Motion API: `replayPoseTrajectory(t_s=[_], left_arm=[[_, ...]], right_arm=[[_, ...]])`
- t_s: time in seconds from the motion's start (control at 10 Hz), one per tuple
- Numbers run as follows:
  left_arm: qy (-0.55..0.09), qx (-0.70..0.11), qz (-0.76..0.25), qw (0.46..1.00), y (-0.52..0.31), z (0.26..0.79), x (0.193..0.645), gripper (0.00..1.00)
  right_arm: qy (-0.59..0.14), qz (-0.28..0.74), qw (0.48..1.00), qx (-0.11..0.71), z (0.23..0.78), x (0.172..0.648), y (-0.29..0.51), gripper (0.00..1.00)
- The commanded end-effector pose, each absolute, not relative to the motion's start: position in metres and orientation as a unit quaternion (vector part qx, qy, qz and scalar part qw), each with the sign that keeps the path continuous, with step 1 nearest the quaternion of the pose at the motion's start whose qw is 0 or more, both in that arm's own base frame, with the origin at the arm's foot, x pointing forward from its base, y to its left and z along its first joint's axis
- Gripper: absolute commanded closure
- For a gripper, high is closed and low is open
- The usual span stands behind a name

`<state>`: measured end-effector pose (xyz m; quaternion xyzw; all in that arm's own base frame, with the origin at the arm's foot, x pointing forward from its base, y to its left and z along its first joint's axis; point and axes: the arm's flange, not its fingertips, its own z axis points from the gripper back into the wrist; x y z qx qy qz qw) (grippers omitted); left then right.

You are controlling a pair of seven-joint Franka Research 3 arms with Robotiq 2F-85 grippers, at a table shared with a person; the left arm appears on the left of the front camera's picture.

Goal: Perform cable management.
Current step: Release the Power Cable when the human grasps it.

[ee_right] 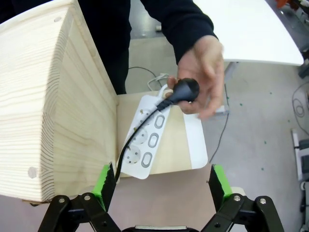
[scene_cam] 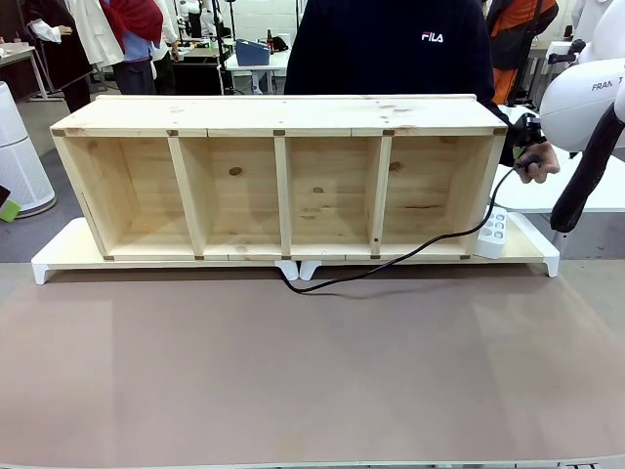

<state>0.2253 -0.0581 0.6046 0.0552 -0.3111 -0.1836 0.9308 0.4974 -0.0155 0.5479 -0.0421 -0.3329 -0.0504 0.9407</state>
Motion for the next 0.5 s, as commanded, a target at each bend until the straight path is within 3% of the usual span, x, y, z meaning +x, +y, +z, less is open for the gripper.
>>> replayPoseTrajectory(t_s=[0.0,0.4], left_arm=[[-0.311,0.053,-0.185,0.931,-0.0577,0.6043,0.225,0.0],[-0.311,0.053,-0.185,0.931,-0.0577,0.6043,0.225,0.0]], right_arm=[[-0.331,-0.055,0.941,-0.036,0.5464,0.4981,-0.0154,0.0],[-0.331,-0.055,0.941,-0.036,0.5464,0.4981,-0.0154,0.0]])
